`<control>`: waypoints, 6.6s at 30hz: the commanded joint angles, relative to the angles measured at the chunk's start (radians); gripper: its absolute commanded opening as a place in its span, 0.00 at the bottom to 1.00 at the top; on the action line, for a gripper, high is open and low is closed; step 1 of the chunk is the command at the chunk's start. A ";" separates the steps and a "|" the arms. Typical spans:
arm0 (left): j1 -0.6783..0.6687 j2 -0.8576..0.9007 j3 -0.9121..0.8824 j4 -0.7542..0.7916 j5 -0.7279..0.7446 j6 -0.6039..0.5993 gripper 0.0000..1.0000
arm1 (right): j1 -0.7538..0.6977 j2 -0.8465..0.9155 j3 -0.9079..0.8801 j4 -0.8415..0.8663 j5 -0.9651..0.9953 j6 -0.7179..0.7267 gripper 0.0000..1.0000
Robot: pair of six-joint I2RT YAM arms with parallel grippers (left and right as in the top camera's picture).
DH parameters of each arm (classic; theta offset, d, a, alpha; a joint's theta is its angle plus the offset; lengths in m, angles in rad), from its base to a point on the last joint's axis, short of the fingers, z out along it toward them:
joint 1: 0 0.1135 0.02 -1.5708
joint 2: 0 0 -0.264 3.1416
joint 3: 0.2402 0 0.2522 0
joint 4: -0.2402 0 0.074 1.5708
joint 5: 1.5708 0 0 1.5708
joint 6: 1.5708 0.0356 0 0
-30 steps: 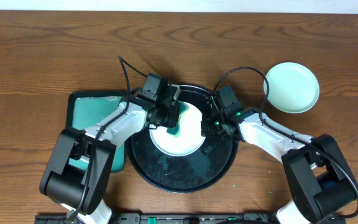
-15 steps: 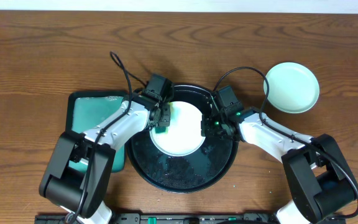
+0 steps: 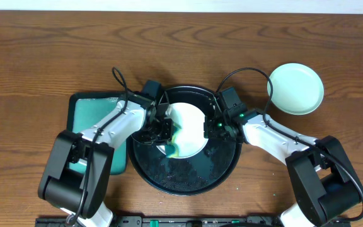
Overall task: Clean dirty plates on tray and stack at the side
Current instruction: 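Scrub the white plate with the sponge in the left gripper, then return the sponge to the teal tray with the left gripper, then lift the white plate off the black tray with the right gripper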
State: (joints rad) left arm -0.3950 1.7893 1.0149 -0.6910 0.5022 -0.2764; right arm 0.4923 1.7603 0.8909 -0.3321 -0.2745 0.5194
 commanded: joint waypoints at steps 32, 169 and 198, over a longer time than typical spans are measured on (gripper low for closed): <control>-0.080 0.191 -0.029 0.563 -0.034 -0.275 0.07 | 0.022 0.043 -0.022 -0.031 -0.003 -0.004 0.01; 0.317 -0.778 -0.018 -0.269 -0.274 -0.276 0.79 | 0.019 -0.048 -0.021 0.042 -0.326 -0.012 0.02; 0.317 -0.766 -0.032 -0.296 -0.274 -0.275 0.79 | -0.108 -0.283 -0.021 -0.488 0.238 0.150 0.01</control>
State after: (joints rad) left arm -0.0803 1.0187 0.9924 -0.9848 0.2276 -0.5503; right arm 0.4011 1.4895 0.8719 -0.7254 -0.0715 0.5407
